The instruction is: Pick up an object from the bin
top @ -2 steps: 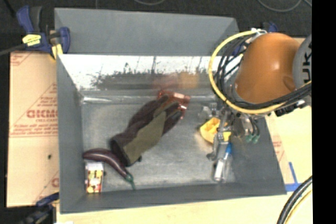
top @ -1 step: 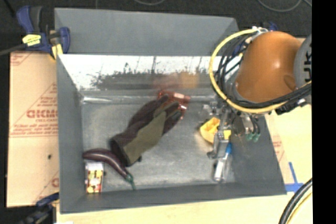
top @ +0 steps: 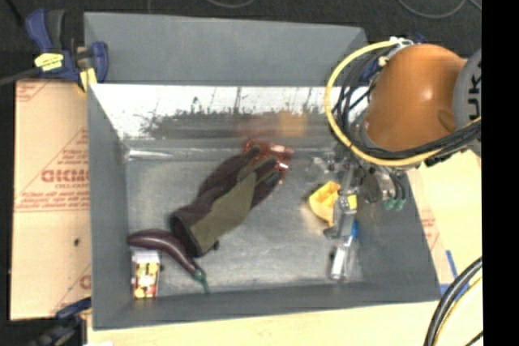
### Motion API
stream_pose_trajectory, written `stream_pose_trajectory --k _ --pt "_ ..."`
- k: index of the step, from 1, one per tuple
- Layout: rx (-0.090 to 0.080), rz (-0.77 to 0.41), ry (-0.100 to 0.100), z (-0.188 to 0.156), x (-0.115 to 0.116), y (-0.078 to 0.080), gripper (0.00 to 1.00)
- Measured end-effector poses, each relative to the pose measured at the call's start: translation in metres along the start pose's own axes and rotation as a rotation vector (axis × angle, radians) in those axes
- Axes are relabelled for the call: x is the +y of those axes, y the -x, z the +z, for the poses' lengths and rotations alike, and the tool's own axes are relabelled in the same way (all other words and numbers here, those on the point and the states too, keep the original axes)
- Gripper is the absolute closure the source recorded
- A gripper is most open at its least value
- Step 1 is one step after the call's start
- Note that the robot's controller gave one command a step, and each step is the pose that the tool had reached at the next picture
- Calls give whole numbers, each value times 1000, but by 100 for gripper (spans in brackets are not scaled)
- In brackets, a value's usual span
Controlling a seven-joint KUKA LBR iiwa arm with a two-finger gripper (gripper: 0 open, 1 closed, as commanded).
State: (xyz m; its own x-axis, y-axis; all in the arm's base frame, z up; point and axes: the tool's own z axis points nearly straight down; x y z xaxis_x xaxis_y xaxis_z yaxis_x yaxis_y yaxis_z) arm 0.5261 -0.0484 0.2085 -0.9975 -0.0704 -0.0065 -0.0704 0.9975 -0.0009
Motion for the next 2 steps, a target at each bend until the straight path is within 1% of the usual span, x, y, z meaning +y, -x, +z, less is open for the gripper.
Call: stream_pose_trajectory --k 1,2 --pt "3 -78 -1 22 -19 9 0" --pt "1 140 0 37 -34 10 0"
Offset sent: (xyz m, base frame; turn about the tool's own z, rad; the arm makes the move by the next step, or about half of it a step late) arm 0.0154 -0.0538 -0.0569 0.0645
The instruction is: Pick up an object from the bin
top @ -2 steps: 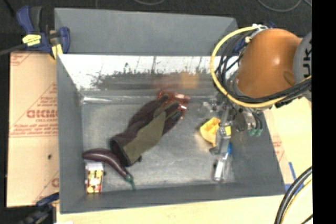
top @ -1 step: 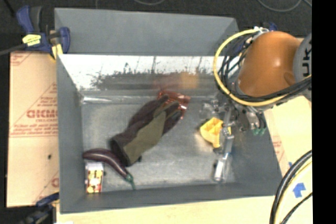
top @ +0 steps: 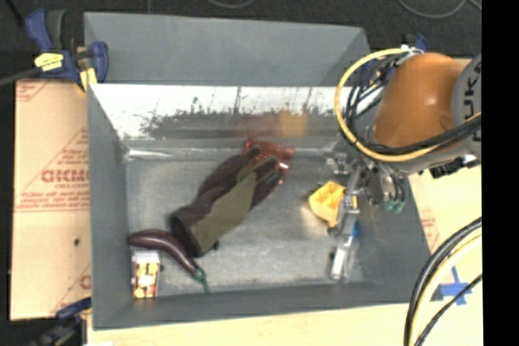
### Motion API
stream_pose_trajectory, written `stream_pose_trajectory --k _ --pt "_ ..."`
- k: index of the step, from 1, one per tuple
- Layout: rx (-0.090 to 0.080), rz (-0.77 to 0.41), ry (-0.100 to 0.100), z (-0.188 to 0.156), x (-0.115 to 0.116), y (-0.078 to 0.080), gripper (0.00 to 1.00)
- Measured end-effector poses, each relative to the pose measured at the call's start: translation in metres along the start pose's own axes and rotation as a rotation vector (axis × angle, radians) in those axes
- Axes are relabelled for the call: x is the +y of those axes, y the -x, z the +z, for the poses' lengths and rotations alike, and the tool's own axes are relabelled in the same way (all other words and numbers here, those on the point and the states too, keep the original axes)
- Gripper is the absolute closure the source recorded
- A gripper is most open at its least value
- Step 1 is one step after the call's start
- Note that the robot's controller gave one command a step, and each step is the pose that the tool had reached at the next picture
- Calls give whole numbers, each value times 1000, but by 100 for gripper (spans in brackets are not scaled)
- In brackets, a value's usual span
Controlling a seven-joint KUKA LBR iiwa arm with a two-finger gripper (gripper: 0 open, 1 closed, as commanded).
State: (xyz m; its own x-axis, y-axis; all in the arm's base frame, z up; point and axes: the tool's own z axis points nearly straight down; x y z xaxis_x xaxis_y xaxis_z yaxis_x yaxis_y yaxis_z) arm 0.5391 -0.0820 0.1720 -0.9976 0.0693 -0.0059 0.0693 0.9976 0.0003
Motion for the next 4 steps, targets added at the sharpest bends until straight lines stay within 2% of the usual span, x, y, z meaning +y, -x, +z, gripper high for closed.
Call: stream_pose_trajectory --k 1,2,3,4 --pt "-2 -20 -2 26 -20 -8 0" --pt "-5 -19 -2 55 -34 6 0" --pt "-9 -3 -2 76 -40 -2 0" --pt "-1 119 10 93 -53 18 100"
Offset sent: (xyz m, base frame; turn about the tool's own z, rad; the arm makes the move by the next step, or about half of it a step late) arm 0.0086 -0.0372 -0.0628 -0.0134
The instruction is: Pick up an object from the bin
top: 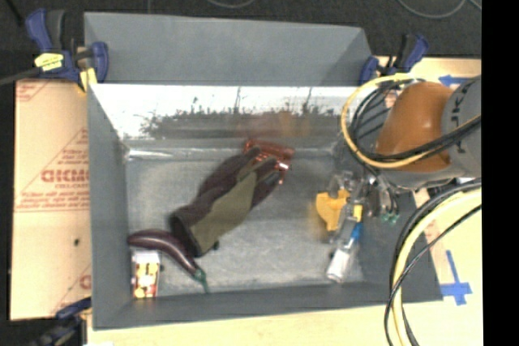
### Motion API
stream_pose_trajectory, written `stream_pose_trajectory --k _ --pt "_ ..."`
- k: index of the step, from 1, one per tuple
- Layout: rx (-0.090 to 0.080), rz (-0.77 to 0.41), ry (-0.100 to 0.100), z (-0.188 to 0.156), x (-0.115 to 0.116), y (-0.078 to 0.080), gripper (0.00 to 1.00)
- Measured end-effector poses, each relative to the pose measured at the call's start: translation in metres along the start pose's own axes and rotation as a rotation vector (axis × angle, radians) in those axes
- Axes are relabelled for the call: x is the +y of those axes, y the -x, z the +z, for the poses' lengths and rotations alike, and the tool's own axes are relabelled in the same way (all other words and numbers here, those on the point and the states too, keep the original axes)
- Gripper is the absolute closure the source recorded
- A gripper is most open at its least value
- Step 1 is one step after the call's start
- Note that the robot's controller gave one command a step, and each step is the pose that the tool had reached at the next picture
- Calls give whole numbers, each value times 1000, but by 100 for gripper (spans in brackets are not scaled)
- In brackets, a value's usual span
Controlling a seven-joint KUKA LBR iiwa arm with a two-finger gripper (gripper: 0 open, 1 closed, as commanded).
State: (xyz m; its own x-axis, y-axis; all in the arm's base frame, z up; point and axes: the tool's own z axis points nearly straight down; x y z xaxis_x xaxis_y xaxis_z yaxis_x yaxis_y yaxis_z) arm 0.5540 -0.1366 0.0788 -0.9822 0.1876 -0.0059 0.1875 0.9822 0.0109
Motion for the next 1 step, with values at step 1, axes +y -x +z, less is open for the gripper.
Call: stream_pose_trajectory --k 1 --pt "0 -2 0 0 0 0 100"
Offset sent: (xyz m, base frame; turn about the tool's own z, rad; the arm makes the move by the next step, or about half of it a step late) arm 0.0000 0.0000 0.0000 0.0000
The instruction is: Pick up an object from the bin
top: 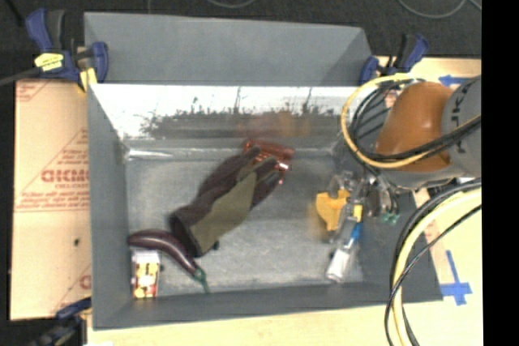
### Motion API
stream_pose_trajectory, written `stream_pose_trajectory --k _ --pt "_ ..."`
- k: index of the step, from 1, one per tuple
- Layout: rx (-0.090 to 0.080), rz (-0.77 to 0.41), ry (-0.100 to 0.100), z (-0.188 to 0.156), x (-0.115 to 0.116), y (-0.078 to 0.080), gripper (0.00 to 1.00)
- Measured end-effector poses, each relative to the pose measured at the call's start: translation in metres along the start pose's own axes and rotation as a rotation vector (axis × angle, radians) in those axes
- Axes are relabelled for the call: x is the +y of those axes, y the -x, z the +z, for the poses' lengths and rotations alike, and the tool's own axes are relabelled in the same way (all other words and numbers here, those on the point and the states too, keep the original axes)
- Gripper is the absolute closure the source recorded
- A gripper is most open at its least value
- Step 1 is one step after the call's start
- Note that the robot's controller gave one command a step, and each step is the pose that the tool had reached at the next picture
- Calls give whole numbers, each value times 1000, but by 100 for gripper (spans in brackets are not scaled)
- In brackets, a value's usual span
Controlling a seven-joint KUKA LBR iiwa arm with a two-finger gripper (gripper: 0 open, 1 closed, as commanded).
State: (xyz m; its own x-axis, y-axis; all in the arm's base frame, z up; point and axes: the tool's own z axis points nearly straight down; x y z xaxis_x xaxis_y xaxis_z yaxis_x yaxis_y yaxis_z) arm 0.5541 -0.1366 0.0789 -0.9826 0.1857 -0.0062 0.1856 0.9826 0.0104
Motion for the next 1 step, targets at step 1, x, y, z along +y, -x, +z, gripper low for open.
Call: stream_pose_trajectory --k 1 --pt "0 -2 0 0 0 0 100"
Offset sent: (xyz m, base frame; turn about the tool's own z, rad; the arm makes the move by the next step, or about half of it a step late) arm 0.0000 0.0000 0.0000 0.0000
